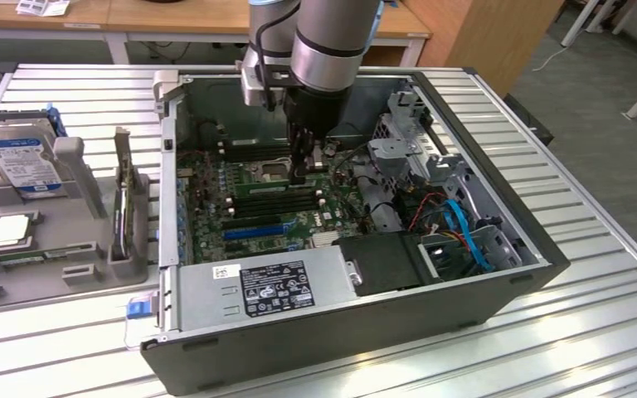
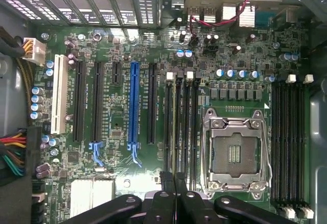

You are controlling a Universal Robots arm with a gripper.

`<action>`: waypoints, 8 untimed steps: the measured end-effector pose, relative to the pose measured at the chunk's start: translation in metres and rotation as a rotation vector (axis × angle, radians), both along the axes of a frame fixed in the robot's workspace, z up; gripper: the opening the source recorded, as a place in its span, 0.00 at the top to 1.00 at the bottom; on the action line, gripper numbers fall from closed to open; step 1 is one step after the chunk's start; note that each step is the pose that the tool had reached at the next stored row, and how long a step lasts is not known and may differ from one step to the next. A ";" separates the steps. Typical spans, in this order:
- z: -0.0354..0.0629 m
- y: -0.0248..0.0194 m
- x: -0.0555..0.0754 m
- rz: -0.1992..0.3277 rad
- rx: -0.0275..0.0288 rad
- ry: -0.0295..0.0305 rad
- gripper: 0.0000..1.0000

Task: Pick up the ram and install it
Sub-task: 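Insert the ram into the slot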

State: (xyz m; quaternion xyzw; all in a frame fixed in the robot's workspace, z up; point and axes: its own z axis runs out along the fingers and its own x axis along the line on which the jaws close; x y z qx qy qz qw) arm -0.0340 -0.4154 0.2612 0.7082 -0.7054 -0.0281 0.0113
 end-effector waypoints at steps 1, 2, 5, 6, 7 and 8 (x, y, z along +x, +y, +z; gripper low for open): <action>-0.0004 0.0000 0.000 0.000 0.0002 -0.0001 0.89; -0.0010 0.0000 0.000 0.000 0.0002 -0.0001 0.89; -0.0041 0.0000 0.000 0.000 0.0002 0.0000 0.89; -0.0053 0.0000 0.000 0.000 0.0001 -0.0001 0.89; -0.0062 0.0000 0.000 0.000 0.0001 0.0000 0.89; -0.0069 0.0000 0.000 0.000 0.0001 0.0000 0.89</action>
